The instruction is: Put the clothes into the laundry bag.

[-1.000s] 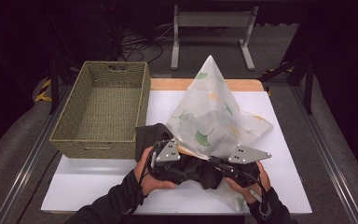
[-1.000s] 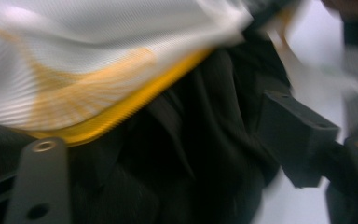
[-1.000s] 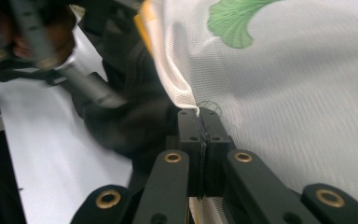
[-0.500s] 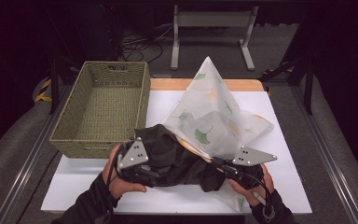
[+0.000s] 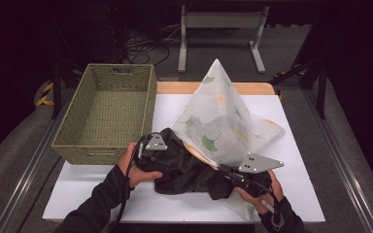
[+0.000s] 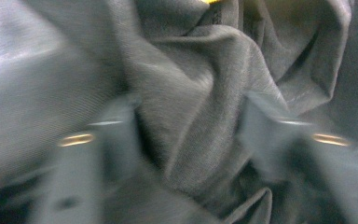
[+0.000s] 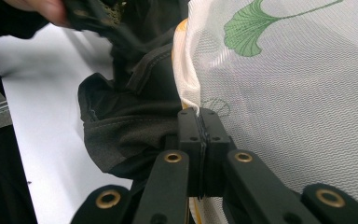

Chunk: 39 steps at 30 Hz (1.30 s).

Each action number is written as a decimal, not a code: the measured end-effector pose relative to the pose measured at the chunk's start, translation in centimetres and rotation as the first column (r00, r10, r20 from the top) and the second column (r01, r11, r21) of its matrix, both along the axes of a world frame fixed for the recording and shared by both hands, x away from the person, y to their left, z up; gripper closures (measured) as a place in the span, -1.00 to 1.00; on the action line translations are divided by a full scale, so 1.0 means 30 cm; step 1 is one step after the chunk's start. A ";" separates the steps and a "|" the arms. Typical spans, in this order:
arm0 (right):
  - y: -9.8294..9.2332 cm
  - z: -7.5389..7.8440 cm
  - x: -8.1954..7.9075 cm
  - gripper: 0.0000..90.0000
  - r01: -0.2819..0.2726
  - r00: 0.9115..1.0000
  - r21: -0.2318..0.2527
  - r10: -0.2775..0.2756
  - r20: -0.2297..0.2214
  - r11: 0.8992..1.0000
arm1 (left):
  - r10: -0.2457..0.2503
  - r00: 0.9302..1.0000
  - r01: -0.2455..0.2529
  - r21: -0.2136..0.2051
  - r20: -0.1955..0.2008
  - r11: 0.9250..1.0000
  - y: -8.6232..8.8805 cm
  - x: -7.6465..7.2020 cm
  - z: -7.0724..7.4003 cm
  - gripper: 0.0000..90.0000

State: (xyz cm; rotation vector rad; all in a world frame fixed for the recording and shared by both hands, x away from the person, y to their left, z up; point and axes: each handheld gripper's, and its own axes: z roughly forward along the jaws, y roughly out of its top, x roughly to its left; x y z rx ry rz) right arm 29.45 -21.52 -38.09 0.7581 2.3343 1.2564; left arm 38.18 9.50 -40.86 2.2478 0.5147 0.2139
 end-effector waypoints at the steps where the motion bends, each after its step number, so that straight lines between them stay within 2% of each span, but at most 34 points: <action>1: 0.001 0.001 0.000 0.99 0.002 1.000 -0.003 -0.002 0.003 1.000 | -0.023 1.000 0.022 -0.021 -0.009 1.000 -0.008 -0.006 -0.009 0.46; 3: 0.001 0.002 0.001 0.99 0.007 1.000 -0.002 -0.007 0.004 1.000 | -0.051 0.999 0.051 -0.007 0.010 0.999 -0.033 -0.024 -0.023 0.64; 4: 0.001 0.002 0.002 0.99 0.010 1.000 -0.002 -0.010 0.006 1.000 | -0.065 0.998 0.065 0.004 0.024 0.998 -0.052 -0.036 -0.029 0.66; 7: 0.000 0.007 0.008 0.99 0.028 0.999 0.019 -0.028 0.019 0.999 | -0.106 0.994 0.106 -0.016 0.028 0.994 -0.117 -0.056 -0.051 0.73; 9: -0.002 0.016 0.007 0.99 0.037 0.999 0.042 -0.038 0.024 0.998 | -0.146 0.988 0.147 -0.007 0.039 0.989 -0.164 -0.063 -0.067 0.74; 13: -0.001 0.047 -0.008 0.99 0.021 0.999 0.102 -0.026 0.048 0.995 | -0.129 0.990 0.132 -0.039 0.061 0.991 -0.241 -0.062 -0.091 0.71; 15: 0.008 0.055 -0.017 0.99 0.000 0.999 0.118 -0.006 0.045 0.993 | -0.100 0.994 0.104 -0.074 0.048 0.992 -0.257 -0.048 -0.099 0.71; 16: 0.014 0.055 -0.021 0.99 -0.011 0.999 0.121 0.006 0.042 0.993 | -0.052 0.998 0.056 -0.095 0.047 0.994 -0.268 -0.040 -0.106 0.71; 18: 0.034 0.044 -0.031 0.99 -0.042 0.999 0.095 0.040 0.027 0.995 | 0.002 0.999 0.003 -0.119 0.041 0.993 -0.281 -0.020 -0.114 0.72; 20: 0.049 0.026 -0.035 0.99 -0.065 0.998 0.069 0.065 0.005 0.996 | 0.061 0.997 -0.052 -0.139 0.056 0.989 -0.285 -0.006 -0.117 0.73; 24: 0.062 -0.023 -0.028 0.99 -0.081 0.996 0.000 0.081 -0.043 0.997 | 0.139 0.989 -0.128 -0.202 0.044 0.971 -0.265 0.017 -0.122 0.74; 26: 0.060 -0.045 -0.022 0.99 -0.069 0.997 -0.041 0.067 -0.048 0.997 | 0.126 0.991 -0.116 -0.213 0.034 0.970 -0.252 0.021 -0.121 0.70; 27: 0.057 -0.055 -0.019 0.99 -0.060 0.997 -0.059 0.057 -0.051 0.996 | 0.101 0.994 -0.091 -0.211 0.036 0.973 -0.241 0.016 -0.115 0.61; 28: 0.051 -0.064 -0.015 0.99 -0.045 0.998 -0.070 0.041 -0.055 0.997 | 0.072 0.997 -0.064 -0.211 0.032 0.975 -0.232 0.008 -0.109 0.40; 29: 0.046 -0.069 -0.013 0.99 -0.032 0.998 -0.084 0.028 -0.055 0.996 | 0.031 0.999 -0.026 -0.194 0.023 0.981 -0.225 0.001 -0.100 0.19; 30: 0.042 -0.073 -0.013 0.99 -0.022 0.999 -0.095 0.017 -0.049 0.995 | 0.001 1.000 0.003 -0.158 0.026 0.987 -0.216 -0.010 -0.088 -0.05; 31: 0.037 -0.073 -0.012 0.99 -0.020 0.999 -0.095 0.015 -0.050 0.995 | -0.013 0.999 0.017 -0.128 0.034 0.992 -0.205 -0.024 -0.076 -0.23; 32: 0.034 -0.073 -0.013 0.99 -0.019 0.999 -0.091 0.015 -0.047 0.996 | -0.030 0.999 0.032 -0.111 0.021 0.993 -0.200 -0.034 -0.070 -0.45; 33: 0.033 -0.071 -0.015 0.99 -0.016 0.999 -0.091 0.012 -0.046 0.996 | -0.063 0.998 0.064 -0.072 0.008 0.995 -0.190 -0.046 -0.062 -0.65; 34: 0.031 -0.069 -0.017 0.99 -0.017 0.999 -0.093 0.013 -0.043 0.996 | -0.066 0.997 0.068 -0.024 0.048 0.997 -0.171 -0.068 -0.056 -0.76; 35: 0.030 -0.068 -0.019 0.99 -0.014 0.999 -0.093 0.011 -0.041 0.996 | -0.087 0.995 0.086 0.009 0.049 0.996 -0.154 -0.088 -0.058 -0.79; 36: 0.028 -0.067 -0.021 0.99 -0.015 0.999 -0.091 0.011 -0.042 0.996 | -0.102 0.994 0.101 0.024 0.033 0.995 -0.141 -0.097 -0.067 -0.85; 37: 0.028 -0.068 -0.022 0.99 -0.015 0.999 -0.088 0.011 -0.044 0.996 | -0.096 0.995 0.094 0.046 0.025 0.994 -0.135 -0.102 -0.080 -0.86; 39: 0.030 -0.070 -0.023 0.99 -0.016 0.999 -0.091 0.012 -0.047 0.996 | -0.098 0.995 0.096 0.113 0.013 0.989 -0.140 -0.097 -0.109 -0.91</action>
